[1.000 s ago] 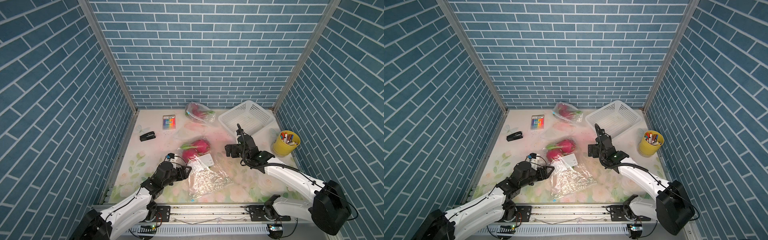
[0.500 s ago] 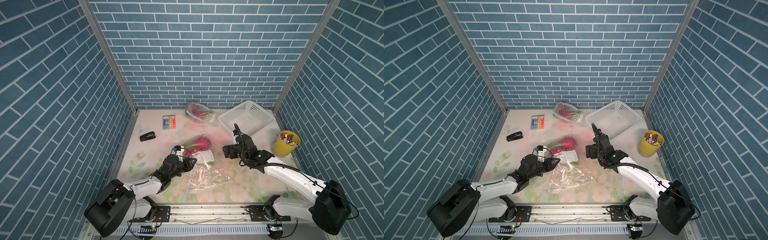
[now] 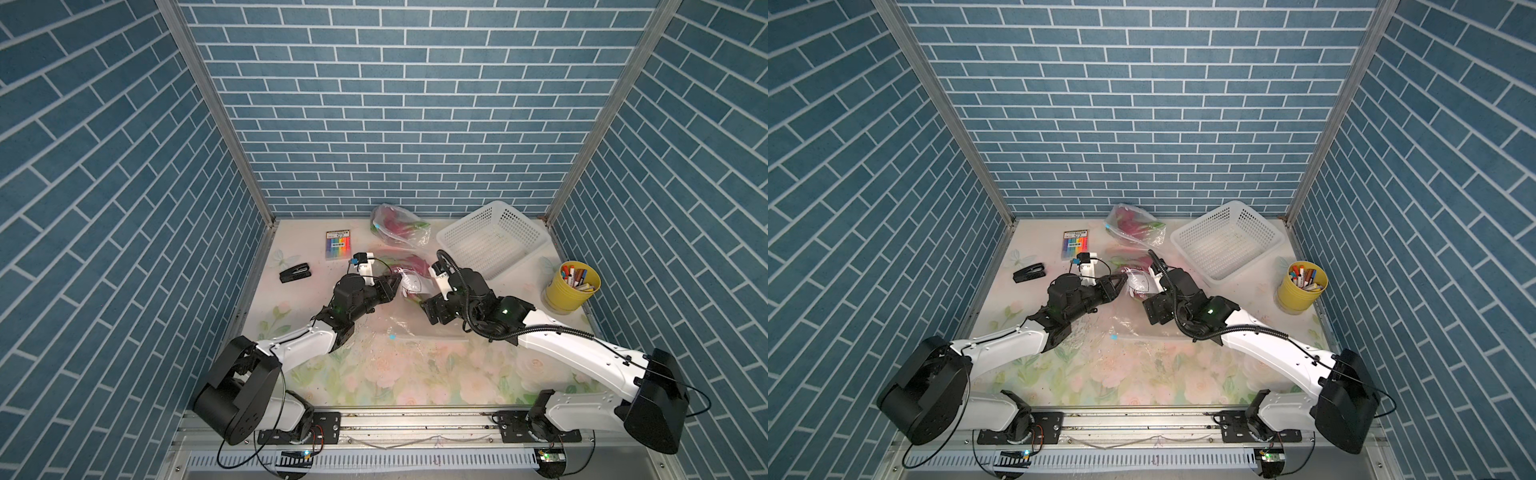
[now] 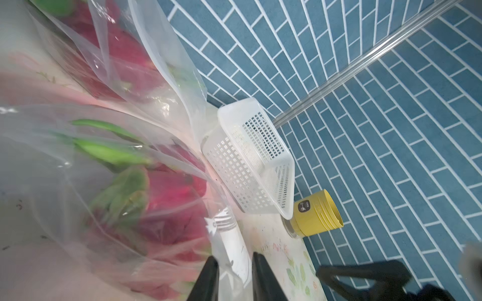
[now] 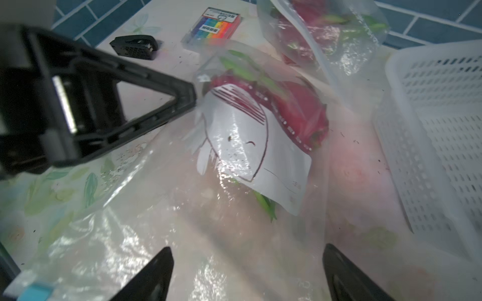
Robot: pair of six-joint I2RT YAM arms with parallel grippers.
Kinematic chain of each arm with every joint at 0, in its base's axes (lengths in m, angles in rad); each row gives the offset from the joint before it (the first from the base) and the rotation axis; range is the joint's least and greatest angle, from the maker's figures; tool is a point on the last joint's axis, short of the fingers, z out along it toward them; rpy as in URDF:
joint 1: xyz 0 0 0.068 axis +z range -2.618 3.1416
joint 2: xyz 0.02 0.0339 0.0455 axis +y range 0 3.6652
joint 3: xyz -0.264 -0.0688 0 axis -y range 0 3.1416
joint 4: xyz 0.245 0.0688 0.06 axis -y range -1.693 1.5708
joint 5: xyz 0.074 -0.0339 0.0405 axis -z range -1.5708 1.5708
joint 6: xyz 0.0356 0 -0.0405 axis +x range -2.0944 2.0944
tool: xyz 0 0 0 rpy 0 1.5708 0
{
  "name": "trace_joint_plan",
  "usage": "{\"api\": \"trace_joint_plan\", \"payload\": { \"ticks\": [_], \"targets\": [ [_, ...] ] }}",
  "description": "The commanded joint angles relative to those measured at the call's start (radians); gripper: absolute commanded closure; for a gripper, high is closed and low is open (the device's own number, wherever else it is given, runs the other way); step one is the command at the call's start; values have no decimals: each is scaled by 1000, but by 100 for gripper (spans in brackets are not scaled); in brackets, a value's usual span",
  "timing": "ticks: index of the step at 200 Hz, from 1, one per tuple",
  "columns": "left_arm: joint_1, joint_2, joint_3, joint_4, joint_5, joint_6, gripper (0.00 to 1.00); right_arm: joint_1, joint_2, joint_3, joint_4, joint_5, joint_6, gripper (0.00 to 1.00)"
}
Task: Open the zip-top bag and take out the dragon fruit
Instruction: Move the zipper food storage bag to the center of the board.
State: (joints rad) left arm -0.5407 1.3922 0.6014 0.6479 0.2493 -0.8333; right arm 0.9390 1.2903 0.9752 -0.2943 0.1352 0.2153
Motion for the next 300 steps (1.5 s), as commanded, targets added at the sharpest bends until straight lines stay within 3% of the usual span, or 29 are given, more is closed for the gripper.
{"api": "trace_joint_plan", "payload": {
  "ticks": [1,44,97,127,141,155,163,182,200,224,258,286,292,300],
  "targets": [
    [28,26,39,-15,30,27,73,84,24,-5,-4,74,-177,11],
    [39,60,72,-16,29,26,74,195,7,-119,174,85,-327,11],
    [43,72,33,30,38,-18,74,341,117,-190,372,275,-335,10],
    [57,39,4,-33,29,-3,72,349,163,-190,391,309,-281,10],
    [68,4,-36,-81,21,21,61,350,167,-191,378,314,-263,10],
    [78,-42,-81,-144,18,54,33,350,160,-201,375,317,-246,10],
    [83,-72,-109,-185,11,70,24,350,156,-211,381,313,-240,9],
    [89,-148,-199,-227,23,85,13,347,150,-231,392,312,-234,9],
    [88,-217,-269,-234,47,82,9,341,150,-242,396,315,-231,9],
    [87,-264,-331,-215,75,82,8,328,147,-244,398,309,-225,9],
    [86,-204,-353,-164,125,98,13,311,134,-239,381,318,-225,9],
    [83,-119,-351,-88,173,108,32,303,115,-241,361,324,-224,9],
    [81,-97,-344,-73,187,108,37,301,113,-240,351,323,-228,9],
    [78,-74,-332,-52,212,109,52,298,109,-240,338,325,-237,9]
  ]
}}
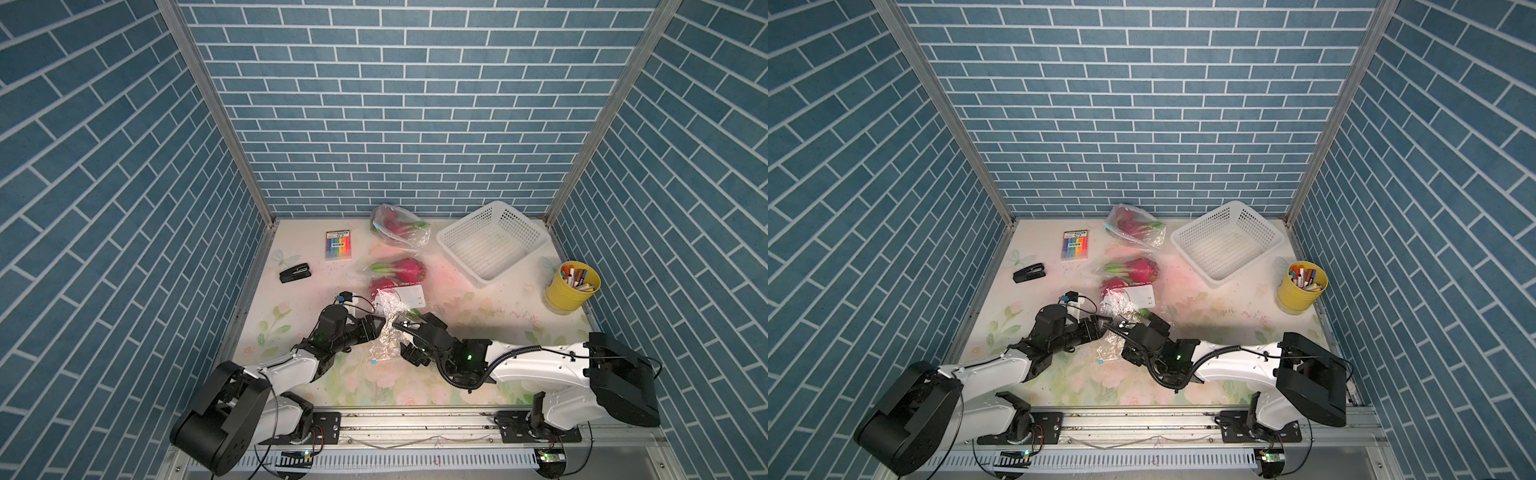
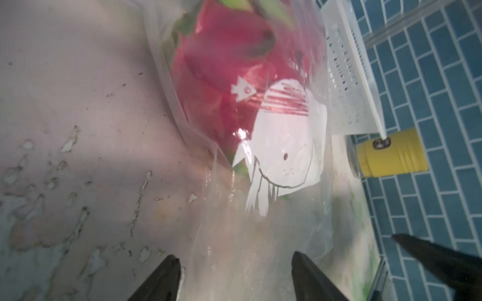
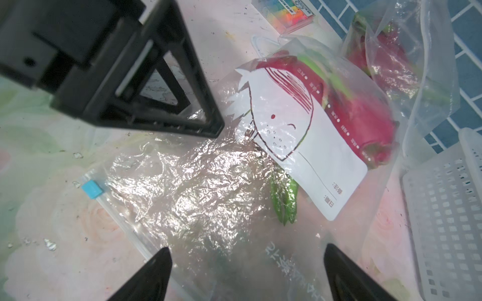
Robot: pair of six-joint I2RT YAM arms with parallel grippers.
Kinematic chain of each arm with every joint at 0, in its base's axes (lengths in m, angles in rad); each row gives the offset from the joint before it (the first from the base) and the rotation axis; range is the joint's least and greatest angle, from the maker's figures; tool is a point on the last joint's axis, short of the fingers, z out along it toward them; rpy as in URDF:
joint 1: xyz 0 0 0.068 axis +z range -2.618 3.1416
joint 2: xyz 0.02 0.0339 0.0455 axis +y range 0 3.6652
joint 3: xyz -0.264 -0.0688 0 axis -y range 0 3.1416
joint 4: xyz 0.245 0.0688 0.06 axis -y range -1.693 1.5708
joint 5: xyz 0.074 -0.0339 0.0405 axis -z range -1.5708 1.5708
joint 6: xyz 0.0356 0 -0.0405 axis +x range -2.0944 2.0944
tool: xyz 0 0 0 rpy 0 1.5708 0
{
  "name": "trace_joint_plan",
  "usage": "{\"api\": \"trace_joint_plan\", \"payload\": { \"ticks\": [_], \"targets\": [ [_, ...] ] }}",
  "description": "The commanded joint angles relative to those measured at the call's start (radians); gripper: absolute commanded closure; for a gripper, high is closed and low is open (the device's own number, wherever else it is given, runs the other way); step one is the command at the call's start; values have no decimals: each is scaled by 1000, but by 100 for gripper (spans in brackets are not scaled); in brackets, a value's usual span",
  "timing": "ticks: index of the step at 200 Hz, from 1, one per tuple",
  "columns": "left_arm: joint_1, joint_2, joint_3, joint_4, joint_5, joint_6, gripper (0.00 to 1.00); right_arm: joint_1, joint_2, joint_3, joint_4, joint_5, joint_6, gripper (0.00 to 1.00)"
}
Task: Open the zip-top bag and take out the dragon fruit
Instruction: Move the zipper food storage bag to the center of the board, then pick up the zipper food storage bag at the center of the board.
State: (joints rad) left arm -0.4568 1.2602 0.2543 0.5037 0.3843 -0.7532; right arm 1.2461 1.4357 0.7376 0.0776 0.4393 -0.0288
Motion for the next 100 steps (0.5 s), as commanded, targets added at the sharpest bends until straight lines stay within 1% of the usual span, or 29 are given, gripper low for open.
{"api": "trace_joint_plan", "payload": {
  "ticks": [1,10,13,16,19,41,63,81,92,100],
  "targets": [
    [-6,61,16,95,79,30,55,-10,-37,-3,-36,21,6,9],
    [-7,84,34,111,110,26,82,-15,-47,-6,-44,13,-8,9],
    [-7,90,41,109,116,22,90,-17,-51,-9,-45,6,-12,9],
    [-7,95,48,106,120,19,97,-19,-57,-11,-44,-2,-16,9],
    [-7,96,56,101,124,15,100,-22,-63,-15,-45,-12,-20,9],
    [-7,72,109,65,152,-13,100,-40,-102,-27,-58,-84,-58,9],
    [-7,9,177,-22,135,-25,100,-43,-122,-9,-88,-130,-111,9],
    [-7,-29,234,-88,109,-28,100,-43,-121,10,-101,-151,-143,10],
    [-8,-32,253,-116,101,-35,100,-44,-117,17,-97,-152,-160,10],
    [-7,-28,294,-137,96,-41,100,-43,-113,21,-88,-150,-173,10]
  ]
}}
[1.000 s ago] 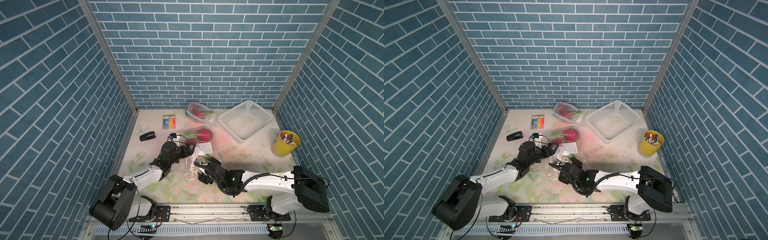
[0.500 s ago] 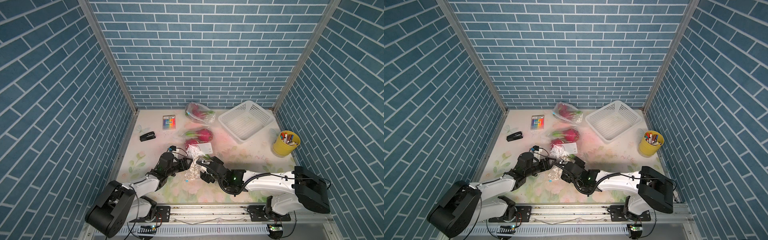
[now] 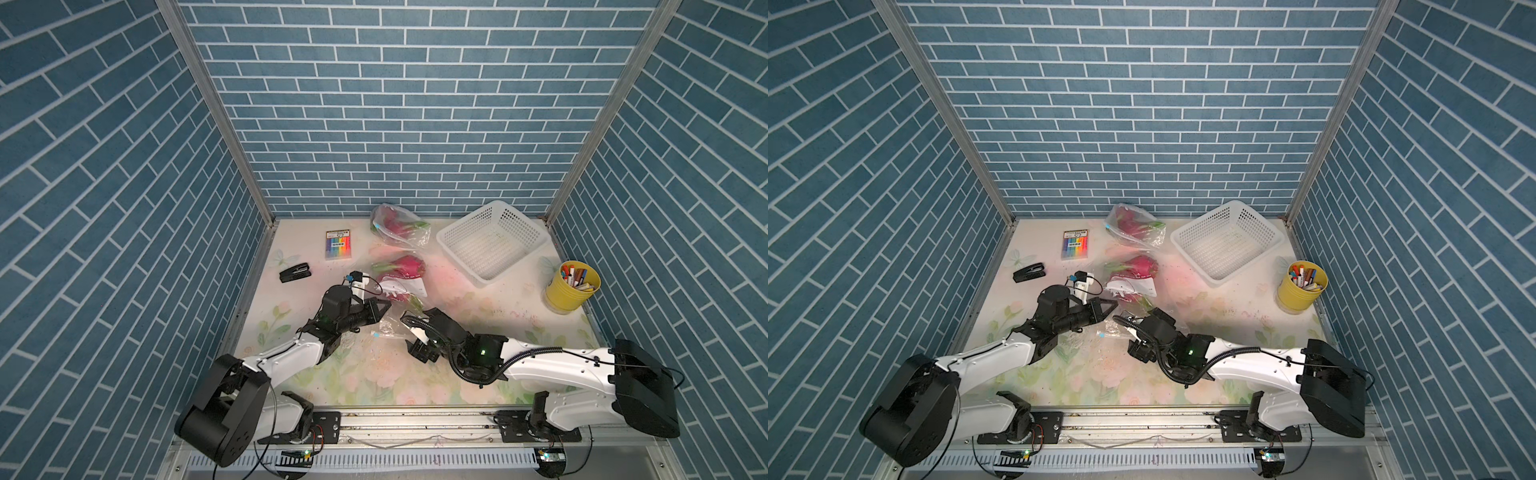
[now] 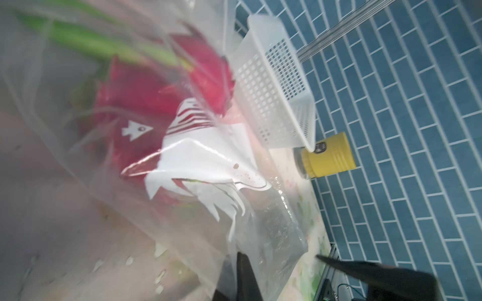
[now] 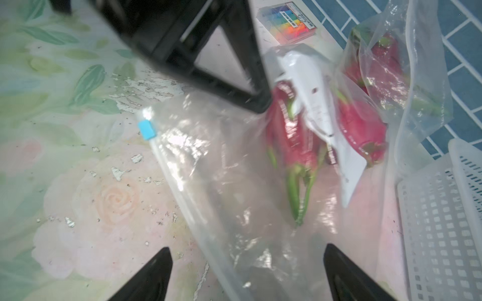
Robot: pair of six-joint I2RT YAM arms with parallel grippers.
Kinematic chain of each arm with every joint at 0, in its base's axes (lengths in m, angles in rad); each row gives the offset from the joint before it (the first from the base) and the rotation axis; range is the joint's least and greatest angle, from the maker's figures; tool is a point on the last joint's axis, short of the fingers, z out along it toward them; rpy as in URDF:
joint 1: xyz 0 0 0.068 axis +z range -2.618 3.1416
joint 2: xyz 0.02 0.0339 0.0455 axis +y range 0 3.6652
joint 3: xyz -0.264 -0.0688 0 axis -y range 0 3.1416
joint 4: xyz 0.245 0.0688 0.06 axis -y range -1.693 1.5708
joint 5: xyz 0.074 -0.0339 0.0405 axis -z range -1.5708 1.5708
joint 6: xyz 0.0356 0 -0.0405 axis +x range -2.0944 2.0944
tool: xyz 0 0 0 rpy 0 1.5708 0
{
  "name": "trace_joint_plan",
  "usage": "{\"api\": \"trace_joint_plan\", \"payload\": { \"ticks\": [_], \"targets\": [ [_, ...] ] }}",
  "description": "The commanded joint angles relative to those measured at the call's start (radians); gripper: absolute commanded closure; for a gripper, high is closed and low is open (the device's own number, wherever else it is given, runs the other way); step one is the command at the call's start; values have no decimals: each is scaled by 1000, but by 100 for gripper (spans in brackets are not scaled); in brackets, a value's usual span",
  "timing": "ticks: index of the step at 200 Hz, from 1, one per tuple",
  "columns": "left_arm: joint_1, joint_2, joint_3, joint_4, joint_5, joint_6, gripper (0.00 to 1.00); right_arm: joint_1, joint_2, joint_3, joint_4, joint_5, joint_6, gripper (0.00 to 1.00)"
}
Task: Open the zip-top bag and take out the dragon fruit
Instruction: Pick up the zipper food storage bag at the center of the board.
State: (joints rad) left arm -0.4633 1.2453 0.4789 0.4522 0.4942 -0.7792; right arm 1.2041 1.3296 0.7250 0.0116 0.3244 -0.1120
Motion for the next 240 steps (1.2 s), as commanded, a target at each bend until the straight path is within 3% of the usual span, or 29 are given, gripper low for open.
{"api": "trace_joint_plan", "payload": {
  "ticks": [1,57,119,137,171,189,202,208,218,240],
  "targets": [
    [0,-12,72,-87,-15,-14,100,-1,-5,34,-21,-35,-91,10],
    [0,94,156,-121,38,-41,100,1,95,71,78,158,-309,6],
    [0,101,149,-119,85,-41,100,-30,190,76,212,216,-397,12],
    [2,92,150,-118,81,-42,100,-36,206,88,205,214,-393,23],
    [15,94,152,-84,49,-55,100,-37,166,91,185,149,-347,61],
    [25,104,153,-9,36,-86,98,-53,146,123,105,100,-297,76],
    [39,112,174,24,37,-91,86,-71,129,149,53,55,-258,85],
    [48,113,187,29,37,-89,74,-81,120,157,35,29,-238,88],
    [63,108,212,33,40,-80,37,-102,104,172,11,-17,-208,92],
    [105,64,273,-3,18,-12,0,-151,80,238,-60,-120,-155,98]
  ]
}}
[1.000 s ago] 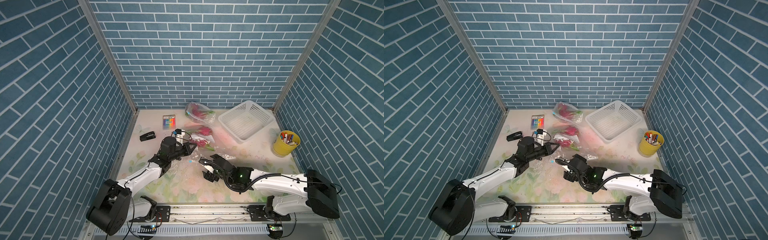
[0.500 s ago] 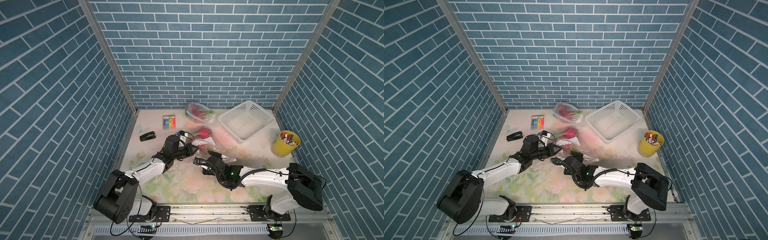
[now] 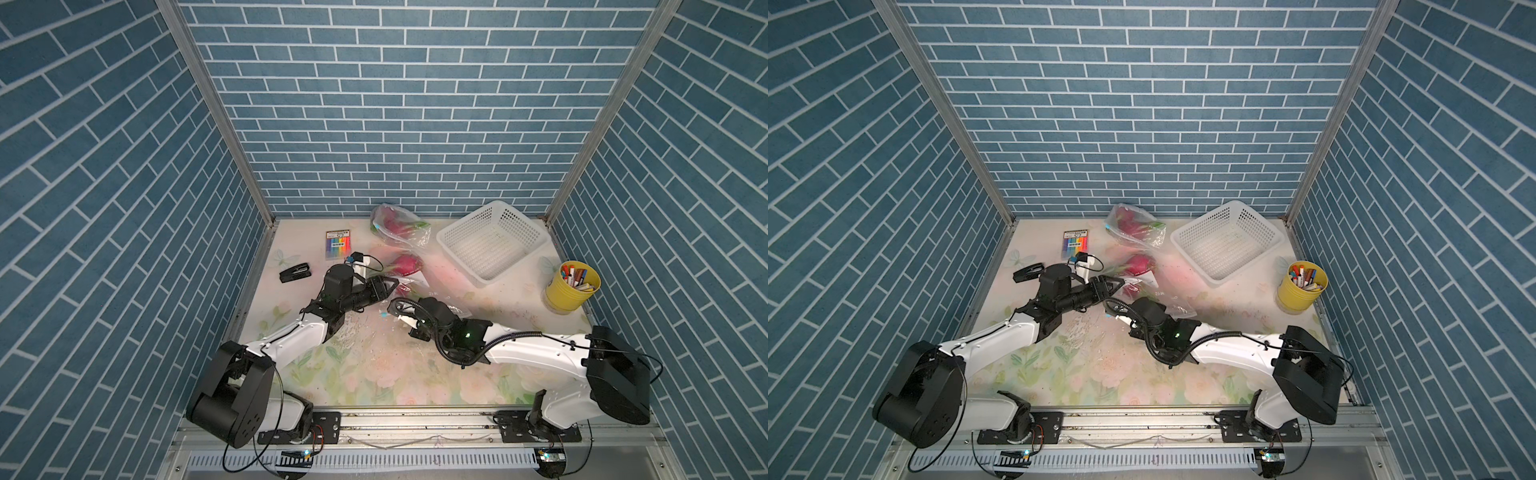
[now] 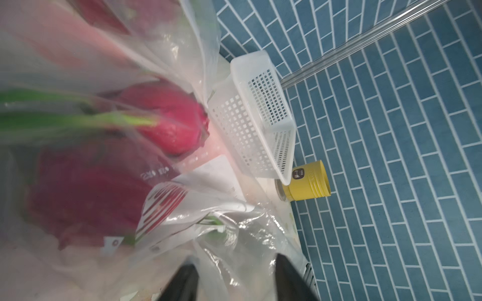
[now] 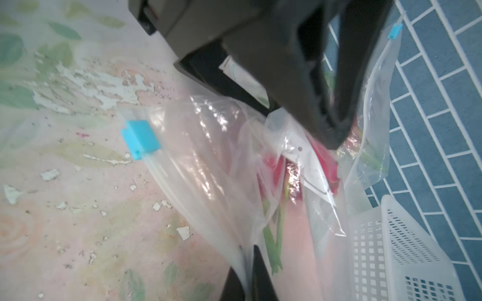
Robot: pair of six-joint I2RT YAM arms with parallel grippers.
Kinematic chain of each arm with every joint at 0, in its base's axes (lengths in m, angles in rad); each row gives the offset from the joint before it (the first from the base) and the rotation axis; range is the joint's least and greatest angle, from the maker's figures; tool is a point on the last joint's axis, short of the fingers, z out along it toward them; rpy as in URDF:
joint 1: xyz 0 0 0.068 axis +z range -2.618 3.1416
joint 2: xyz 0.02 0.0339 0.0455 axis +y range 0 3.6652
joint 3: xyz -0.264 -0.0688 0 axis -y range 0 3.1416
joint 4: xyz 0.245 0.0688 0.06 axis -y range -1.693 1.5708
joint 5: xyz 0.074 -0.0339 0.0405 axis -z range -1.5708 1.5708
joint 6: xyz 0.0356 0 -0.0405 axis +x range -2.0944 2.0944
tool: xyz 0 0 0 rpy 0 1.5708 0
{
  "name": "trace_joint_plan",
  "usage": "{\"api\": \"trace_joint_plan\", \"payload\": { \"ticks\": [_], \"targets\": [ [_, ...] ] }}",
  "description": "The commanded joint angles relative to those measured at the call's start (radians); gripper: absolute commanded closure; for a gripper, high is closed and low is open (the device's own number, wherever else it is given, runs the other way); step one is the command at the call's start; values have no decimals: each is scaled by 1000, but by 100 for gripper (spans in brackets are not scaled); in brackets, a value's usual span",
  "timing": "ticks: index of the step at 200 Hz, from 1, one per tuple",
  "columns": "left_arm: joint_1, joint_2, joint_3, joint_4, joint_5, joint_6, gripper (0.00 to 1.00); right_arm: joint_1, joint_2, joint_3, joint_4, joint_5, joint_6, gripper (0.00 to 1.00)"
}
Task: Open the zip-top bag and take out the dragon fruit
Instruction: Pick up the zipper food storage bag at the center of the board.
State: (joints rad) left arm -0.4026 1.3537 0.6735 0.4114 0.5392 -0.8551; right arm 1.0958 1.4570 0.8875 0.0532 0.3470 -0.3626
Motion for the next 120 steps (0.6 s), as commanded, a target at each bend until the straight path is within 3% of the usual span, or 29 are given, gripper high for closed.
{"api": "trace_joint_plan", "payload": {
  "ticks": [1,17,44,82,120],
  "targets": [
    [46,-47,81,35,-30,69,0,-45,-48,79,-106,-147,97,99],
    [79,-100,103,20,-79,119,0,-83,-48,141,-157,-206,127,100],
    [120,-207,25,147,-129,194,0,-140,-24,269,-264,-303,157,100],
    [131,-376,-158,348,-129,350,0,-238,30,488,-490,-462,246,100],
    [131,-449,-264,517,-79,373,3,-304,60,626,-605,-578,292,100]
  ]
}}
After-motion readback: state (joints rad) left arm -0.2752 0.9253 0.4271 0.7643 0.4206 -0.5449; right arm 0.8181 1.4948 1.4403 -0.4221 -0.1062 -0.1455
